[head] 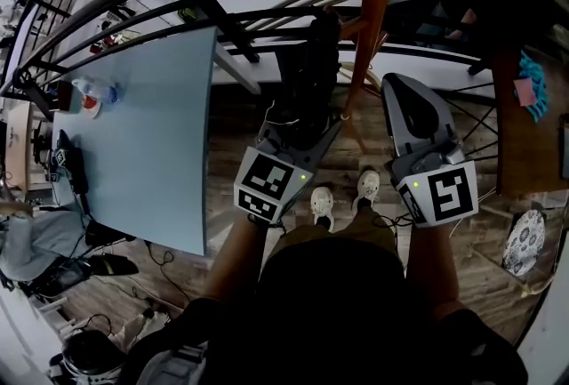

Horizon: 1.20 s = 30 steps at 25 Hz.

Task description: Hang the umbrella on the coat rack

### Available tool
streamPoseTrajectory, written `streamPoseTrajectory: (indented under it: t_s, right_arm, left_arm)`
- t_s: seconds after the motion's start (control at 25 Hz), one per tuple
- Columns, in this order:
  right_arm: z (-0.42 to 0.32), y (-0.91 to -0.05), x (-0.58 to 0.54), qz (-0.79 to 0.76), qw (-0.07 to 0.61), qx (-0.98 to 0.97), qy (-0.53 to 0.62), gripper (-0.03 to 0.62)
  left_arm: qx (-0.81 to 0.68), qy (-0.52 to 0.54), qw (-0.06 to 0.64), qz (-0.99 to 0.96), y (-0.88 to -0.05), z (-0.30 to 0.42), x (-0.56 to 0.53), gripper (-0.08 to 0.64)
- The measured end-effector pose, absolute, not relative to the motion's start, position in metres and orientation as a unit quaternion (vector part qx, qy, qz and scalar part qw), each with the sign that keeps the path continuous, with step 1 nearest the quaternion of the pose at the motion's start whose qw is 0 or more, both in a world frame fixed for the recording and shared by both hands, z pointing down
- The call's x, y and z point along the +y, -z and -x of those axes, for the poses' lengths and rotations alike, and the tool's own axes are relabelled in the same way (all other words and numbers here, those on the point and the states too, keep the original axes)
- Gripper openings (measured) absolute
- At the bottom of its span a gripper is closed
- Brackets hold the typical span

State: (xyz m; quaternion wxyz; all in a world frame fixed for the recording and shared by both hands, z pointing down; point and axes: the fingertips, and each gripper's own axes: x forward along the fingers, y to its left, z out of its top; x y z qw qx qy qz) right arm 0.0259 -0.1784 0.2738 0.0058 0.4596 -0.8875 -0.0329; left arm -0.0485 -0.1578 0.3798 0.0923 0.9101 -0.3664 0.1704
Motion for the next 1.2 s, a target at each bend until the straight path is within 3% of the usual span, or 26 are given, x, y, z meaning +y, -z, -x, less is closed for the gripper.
streamPoseTrajectory:
  t_s: [1.2]
  right_arm:
    - [-0.018, -0.282, -0.163, -0.446, 0.004, -0.895, 0.022, 0.031]
  left_arm:
    - [-0.374, -0.207, 0.128, -0.895, -0.419, 0.060, -0.129, 0.210]
